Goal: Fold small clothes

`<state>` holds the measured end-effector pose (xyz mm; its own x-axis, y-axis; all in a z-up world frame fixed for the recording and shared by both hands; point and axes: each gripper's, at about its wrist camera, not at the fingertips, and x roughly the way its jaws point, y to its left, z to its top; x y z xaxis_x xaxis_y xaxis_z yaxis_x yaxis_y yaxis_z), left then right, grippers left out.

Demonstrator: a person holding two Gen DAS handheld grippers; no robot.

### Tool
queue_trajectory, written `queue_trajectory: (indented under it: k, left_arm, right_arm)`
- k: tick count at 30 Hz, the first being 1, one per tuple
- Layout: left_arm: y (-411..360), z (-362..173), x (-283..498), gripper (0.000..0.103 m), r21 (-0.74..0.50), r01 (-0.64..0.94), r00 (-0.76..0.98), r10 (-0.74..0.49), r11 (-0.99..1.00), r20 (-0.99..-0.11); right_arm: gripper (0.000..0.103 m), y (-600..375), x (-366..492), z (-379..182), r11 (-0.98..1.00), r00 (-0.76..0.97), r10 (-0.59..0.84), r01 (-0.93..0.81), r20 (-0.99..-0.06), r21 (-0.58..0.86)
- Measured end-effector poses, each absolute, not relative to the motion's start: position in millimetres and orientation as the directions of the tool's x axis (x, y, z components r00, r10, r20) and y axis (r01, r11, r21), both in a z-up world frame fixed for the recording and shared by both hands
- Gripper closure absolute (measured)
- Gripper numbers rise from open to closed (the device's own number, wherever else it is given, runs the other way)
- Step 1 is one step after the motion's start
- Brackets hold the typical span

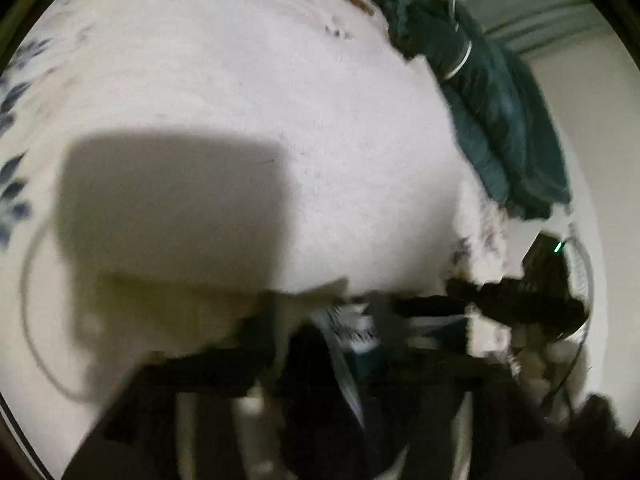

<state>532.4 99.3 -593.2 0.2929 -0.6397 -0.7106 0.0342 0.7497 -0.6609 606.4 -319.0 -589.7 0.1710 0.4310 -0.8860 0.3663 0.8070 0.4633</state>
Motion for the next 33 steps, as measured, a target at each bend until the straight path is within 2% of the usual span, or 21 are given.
queue_trajectory:
  k: [1, 2, 3, 10, 18, 21, 25, 26, 27, 33]
  left_arm:
    - [105.5, -585.1, 522.7, 0.044, -0.68, 0.036, 0.314, -0.654, 0.732, -0.688]
    - [113.1, -574.7, 506.5, 0.043, -0.69, 0.044, 0.33, -0.662, 0.723, -0.673]
    - [115.9, -568.7, 497.4, 0.043, -0.681, 0.046, 0.337, -0.653, 0.731, -0.678]
    - [141.0, -545.1, 352.3, 0.043, -0.6, 0.017, 0.268, -0.581, 0.8, -0.768]
    - [128.7, -576.3, 188.3, 0.043, -0.524, -0.13, 0.091, -0.516, 0.842, -0.852]
    - [119.0, -589.6, 157.7, 0.043, -0.473, -0.14, 0.06, -0.469, 0.87, -0.881]
    - [95.5, -601.4, 143.2, 0.046, -0.441, -0.056, 0.061, -0.437, 0.896, -0.897]
    - [90.8, -604.4, 140.4, 0.061, -0.481, -0.029, 0.091, -0.477, 0.876, -0.874]
    - [89.5, -608.2, 138.3, 0.088, -0.464, -0.03, 0.093, -0.459, 0.885, -0.883]
    - [125.2, -585.1, 126.1, 0.093, -0.526, -0.121, 0.215, -0.495, 0.842, -0.842]
  right_arm:
    - [0.052, -319.4, 596.8, -583.6, 0.809, 0.177, 0.432, 0.358, -0.884, 0.466]
    - [0.045, -319.3, 584.8, -577.0, 0.809, 0.189, 0.435, 0.347, -0.88, 0.474]
    - [0.043, -319.3, 570.2, -571.3, 0.809, 0.196, 0.442, 0.336, -0.876, 0.483]
    - [0.043, -307.7, 431.2, -571.1, 0.789, 0.052, 0.508, 0.373, -0.86, 0.488]
    - [0.043, -290.8, 257.2, -591.6, 0.791, -0.153, 0.544, 0.42, -0.825, 0.445]
    - [0.043, -279.9, 204.0, -593.4, 0.791, -0.179, 0.55, 0.427, -0.816, 0.439]
    - [0.043, -265.6, 157.2, -609.6, 0.787, -0.2, 0.55, 0.448, -0.811, 0.424]
    - [0.043, -260.6, 146.3, -614.1, 0.79, -0.201, 0.545, 0.448, -0.814, 0.418]
    - [0.043, -256.7, 138.5, -618.4, 0.792, -0.199, 0.54, 0.45, -0.818, 0.413]
    - [0.043, -228.8, 107.8, -633.5, 0.799, -0.186, 0.516, 0.458, -0.836, 0.391]
